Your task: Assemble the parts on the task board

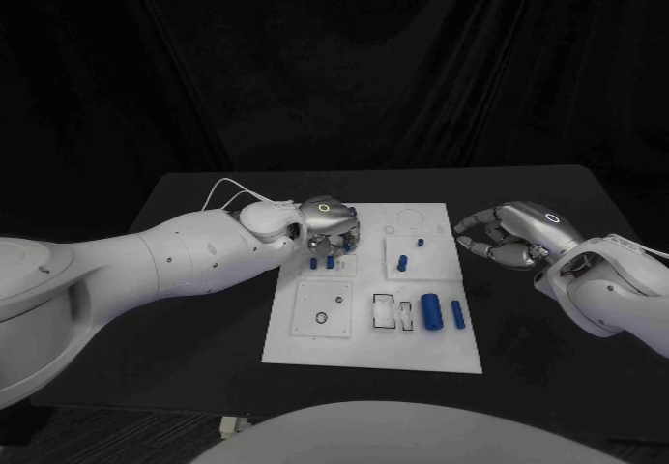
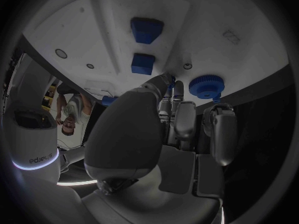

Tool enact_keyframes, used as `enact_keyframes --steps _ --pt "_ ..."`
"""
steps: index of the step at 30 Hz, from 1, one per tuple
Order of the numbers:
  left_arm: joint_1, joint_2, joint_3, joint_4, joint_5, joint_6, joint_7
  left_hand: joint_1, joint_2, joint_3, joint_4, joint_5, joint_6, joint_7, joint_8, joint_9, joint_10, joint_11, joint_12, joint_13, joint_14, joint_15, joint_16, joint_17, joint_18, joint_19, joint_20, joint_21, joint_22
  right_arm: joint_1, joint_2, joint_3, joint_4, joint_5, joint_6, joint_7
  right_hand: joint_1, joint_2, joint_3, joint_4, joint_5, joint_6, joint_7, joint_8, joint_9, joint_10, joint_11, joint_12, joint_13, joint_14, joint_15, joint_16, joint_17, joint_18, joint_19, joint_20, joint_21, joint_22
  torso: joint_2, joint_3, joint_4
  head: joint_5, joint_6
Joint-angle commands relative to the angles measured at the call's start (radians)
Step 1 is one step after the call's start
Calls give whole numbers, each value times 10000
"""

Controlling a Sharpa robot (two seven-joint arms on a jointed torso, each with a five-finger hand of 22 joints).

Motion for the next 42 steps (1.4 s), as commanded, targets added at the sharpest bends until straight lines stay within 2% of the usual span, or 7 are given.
enact_keyframes --steps 1,6,10,16,26,42 --pt "32 -205 11 363 -11 -961 201 -61 76 59 -51 -144 -27 29 -163 -49 229 -123 -269 -80 100 -4 -62 -93 -201 402 -26 24 2209 -34 -28 6 20 8 4 -90 -6 -73 56 -20 54 70 18 44 -13 993 44 -36 2548 953 6 5 2277 86 48 11 -28 1671 0 -1 10 -58 -1" --pt "320 -666 12 991 -11 -1101 111 -142 15 162 -25 -330 -114 33 -363 -114 155 -89 -750 -228 64 19 -215 -299 -169 321 -20 -111 2165 -52 -50 6 25 13 47 -115 8 -62 74 -30 59 77 17 46 -14 990 44 -39 2544 951 7 0 2272 86 48 12 -31 1671 -11 -8 5 -34 -1" --pt "636 -1193 12 1662 -10 -963 -62 -217 -42 263 40 -572 -252 58 -548 -174 -32 -48 -1148 -343 33 66 -277 -352 -127 216 -7 -298 2108 -62 -114 6 62 16 84 -135 15 -57 82 -35 60 83 16 49 -13 984 45 -44 2537 950 8 -5 2269 90 42 13 -49 1666 -3 -2 1 -46 -1" --pt "799 -1650 10 2090 -9 -735 -152 -238 -45 298 71 -651 -285 58 -604 -194 -17 -47 -1232 -361 21 74 -301 -386 -121 198 0 -328 2099 -70 -158 5 71 17 117 -153 18 -56 86 -38 60 86 16 51 -13 981 45 -47 2533 949 8 -10 2264 91 40 13 -55 1665 -5 2 8 -64 -1" --pt "792 -1716 5 1956 -9 -101 -137 -201 -27 369 71 -690 -265 70 -632 -201 -17 -39 -1323 -380 -22 84 -358 -475 -109 166 6 -383 2083 -81 -106 5 51 18 175 -167 22 -55 92 -42 60 89 17 52 -14 969 46 -58 2518 945 9 -23 2253 97 28 14 -85 1656 5 -2 6 -44 -1" --pt "522 -1497 3 1458 -9 15 -248 -171 -7 425 56 -671 -180 102 -626 -191 128 -23 -1346 -360 -61 119 -397 -524 -101 138 15 -422 2072 -100 -33 5 12 18 252 -183 30 -51 104 -49 60 96 18 55 -14 964 50 -62 2512 940 12 -38 2239 101 21 15 -104 1652 -1 -2 2 -34 -1"
